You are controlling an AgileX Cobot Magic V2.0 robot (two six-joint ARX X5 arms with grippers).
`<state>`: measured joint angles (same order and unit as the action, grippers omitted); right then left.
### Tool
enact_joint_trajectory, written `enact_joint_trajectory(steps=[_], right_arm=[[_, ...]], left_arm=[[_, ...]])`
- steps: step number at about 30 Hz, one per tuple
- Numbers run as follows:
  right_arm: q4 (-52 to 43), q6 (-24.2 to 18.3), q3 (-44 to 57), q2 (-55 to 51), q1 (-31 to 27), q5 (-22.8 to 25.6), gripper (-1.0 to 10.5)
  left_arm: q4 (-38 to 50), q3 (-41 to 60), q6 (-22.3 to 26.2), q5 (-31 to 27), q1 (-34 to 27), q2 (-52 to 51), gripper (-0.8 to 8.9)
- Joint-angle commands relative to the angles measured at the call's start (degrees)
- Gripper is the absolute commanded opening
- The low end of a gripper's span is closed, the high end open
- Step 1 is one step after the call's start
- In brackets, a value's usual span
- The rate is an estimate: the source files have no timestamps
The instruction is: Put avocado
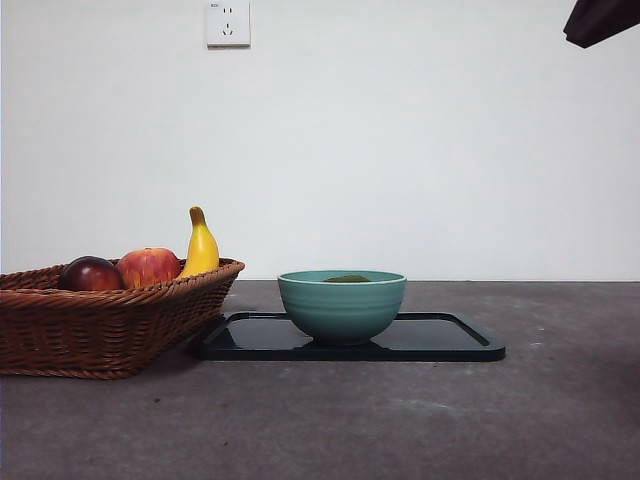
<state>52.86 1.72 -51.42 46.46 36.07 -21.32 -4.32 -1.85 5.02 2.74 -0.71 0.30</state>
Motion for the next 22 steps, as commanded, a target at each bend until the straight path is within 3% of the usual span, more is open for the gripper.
enact_joint_trajectory(steps=[1,9,22], right_arm=[[-0.57,-0.35,-0.55,0.24,0.55,-0.24,0.1],[-0.57,-0.35,-0.55,0.24,0.55,-0.24,0.1],[-0.57,-0.35,-0.55,0.24,0.55,-0.26,0.1]], left_arm=[[-1.36,1.2,-0.94,-0.22,-0.13,-0.13,0.08],[-6.38,1.18,-5.53,-0.2,-0.13,-0.13,0.08],[-6.43,1.18,-5.55,-0.2,-0.13,-0.11,0.08]])
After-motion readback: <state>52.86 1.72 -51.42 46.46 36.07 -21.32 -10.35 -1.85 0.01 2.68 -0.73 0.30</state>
